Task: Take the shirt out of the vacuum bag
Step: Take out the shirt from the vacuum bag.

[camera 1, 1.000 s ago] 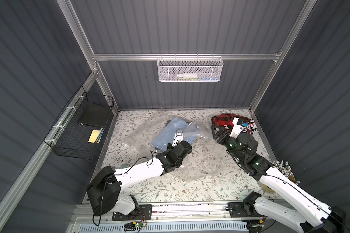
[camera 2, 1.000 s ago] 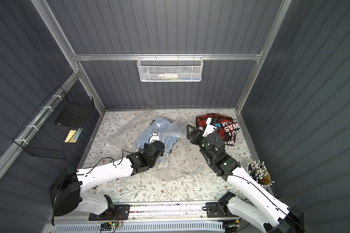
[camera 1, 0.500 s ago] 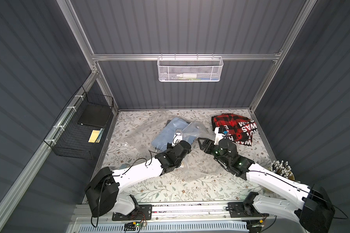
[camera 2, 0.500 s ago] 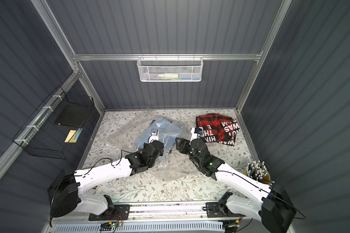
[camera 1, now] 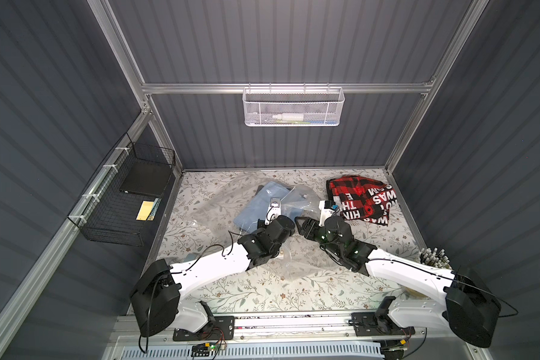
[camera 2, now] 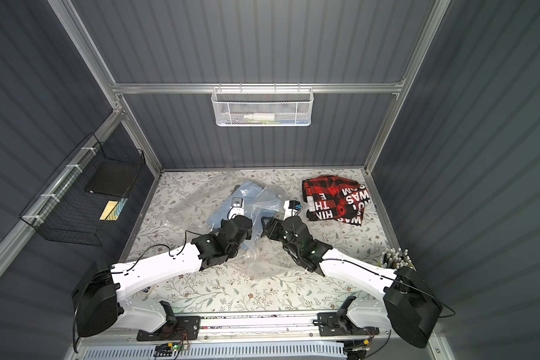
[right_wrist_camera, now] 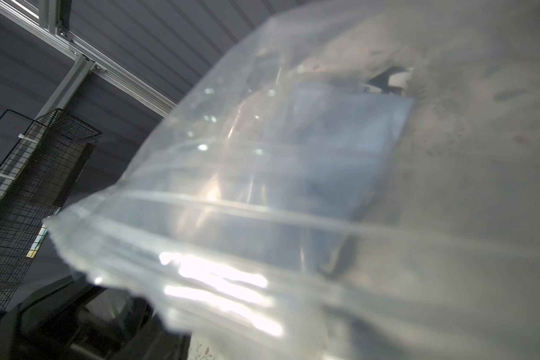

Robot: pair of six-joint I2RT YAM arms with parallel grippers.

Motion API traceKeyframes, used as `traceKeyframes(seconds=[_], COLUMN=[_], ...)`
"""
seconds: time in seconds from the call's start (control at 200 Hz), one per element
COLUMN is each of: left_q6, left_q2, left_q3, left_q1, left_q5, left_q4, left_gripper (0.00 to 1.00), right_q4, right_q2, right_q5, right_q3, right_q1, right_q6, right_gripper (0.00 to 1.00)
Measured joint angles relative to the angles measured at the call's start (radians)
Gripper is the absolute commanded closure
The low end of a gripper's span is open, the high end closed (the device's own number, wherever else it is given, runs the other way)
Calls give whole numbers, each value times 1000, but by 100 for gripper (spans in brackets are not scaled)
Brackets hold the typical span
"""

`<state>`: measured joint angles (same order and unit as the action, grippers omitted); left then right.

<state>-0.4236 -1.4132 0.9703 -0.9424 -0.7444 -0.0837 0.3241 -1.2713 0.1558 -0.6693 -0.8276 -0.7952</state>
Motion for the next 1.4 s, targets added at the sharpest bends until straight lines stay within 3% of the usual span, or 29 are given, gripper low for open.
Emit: traceKeyframes(seconds=[0.35,0.675,1.151,1.396], left_q6=[8,8,8,8], left_q2=[3,19,20,19], left_q3=[79,70,68,67], left_q1=[0,0,0,0], left_q5=[2,4,19,19], left_q4=[-11,-27,-33,-33], left_gripper=[100,100,100,100], right_q4=[75,140,176,209], right_q2=[-261,-417,-555,-604], right_q5=[31,21,-25,-50], right_q3=[-3,-119,-196,-230], right_q1=[1,23,73,84], right_q6=[-14,-20,-37,-48], right_gripper=[33,33,33,38])
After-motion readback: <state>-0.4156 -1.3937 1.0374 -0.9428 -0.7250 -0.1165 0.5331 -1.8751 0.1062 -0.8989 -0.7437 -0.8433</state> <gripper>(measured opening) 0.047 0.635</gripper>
